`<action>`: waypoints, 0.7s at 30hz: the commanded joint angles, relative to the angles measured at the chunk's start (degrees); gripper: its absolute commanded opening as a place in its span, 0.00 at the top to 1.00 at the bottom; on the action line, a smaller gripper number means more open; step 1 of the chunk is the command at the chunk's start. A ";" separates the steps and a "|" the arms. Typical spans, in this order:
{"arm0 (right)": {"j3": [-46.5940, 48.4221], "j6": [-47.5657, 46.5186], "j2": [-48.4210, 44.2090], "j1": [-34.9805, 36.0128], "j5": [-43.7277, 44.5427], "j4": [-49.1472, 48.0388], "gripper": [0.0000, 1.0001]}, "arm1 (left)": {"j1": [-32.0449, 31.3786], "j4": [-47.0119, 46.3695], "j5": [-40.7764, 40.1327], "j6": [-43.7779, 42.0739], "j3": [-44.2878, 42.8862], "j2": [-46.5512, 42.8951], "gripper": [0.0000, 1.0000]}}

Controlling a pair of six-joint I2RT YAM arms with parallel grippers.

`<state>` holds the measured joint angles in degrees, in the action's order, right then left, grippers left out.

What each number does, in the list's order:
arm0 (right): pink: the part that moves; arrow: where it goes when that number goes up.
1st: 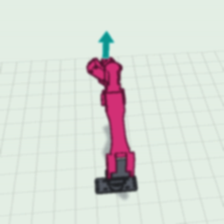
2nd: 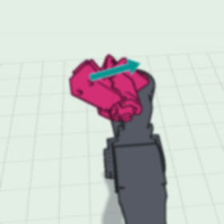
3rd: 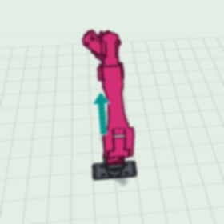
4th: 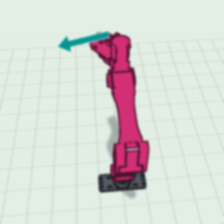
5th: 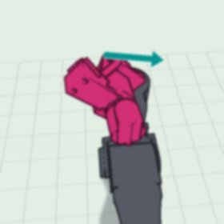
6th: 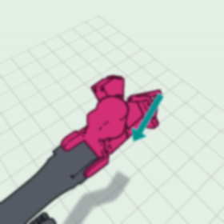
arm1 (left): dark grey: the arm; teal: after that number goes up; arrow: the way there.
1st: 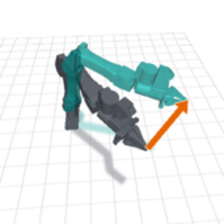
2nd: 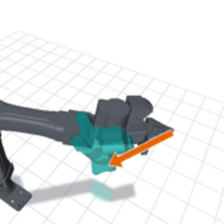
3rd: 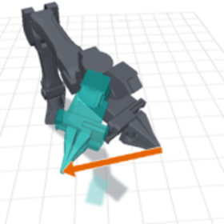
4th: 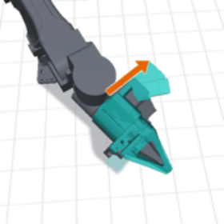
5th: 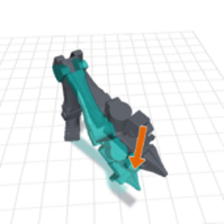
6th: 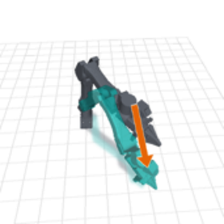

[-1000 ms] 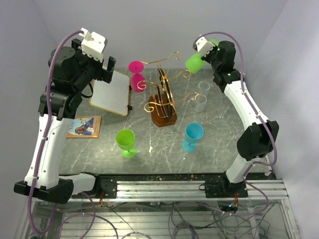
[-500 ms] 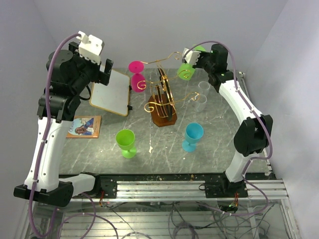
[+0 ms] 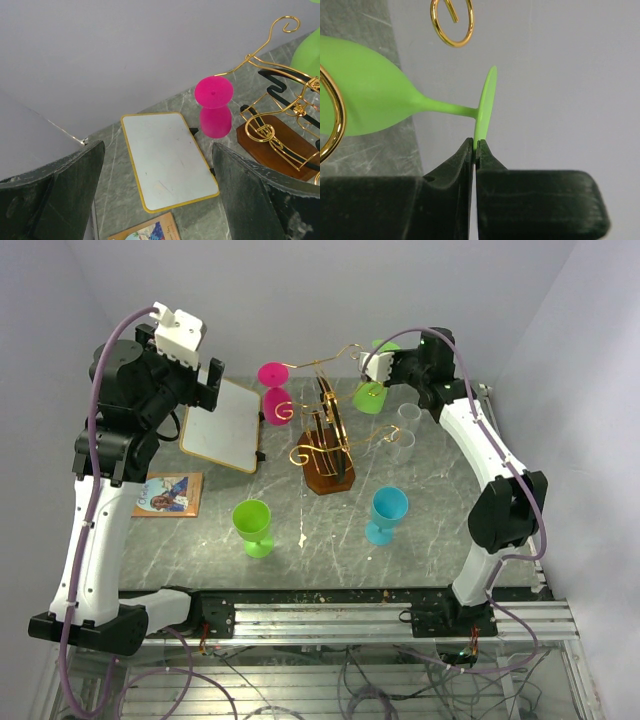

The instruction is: Place the wine glass upside down on the wine glass rack

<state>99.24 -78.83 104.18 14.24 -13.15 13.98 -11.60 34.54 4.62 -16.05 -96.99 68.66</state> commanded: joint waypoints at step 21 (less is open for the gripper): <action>10.27 -5.14 5.42 4.66 -5.24 6.97 1.00 | 1.75 -2.56 3.68 0.55 0.43 -0.61 0.02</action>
<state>106.56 -82.85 108.55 17.85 -17.69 20.53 -10.41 34.13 6.70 -15.86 -96.77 68.66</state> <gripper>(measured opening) 0.017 0.981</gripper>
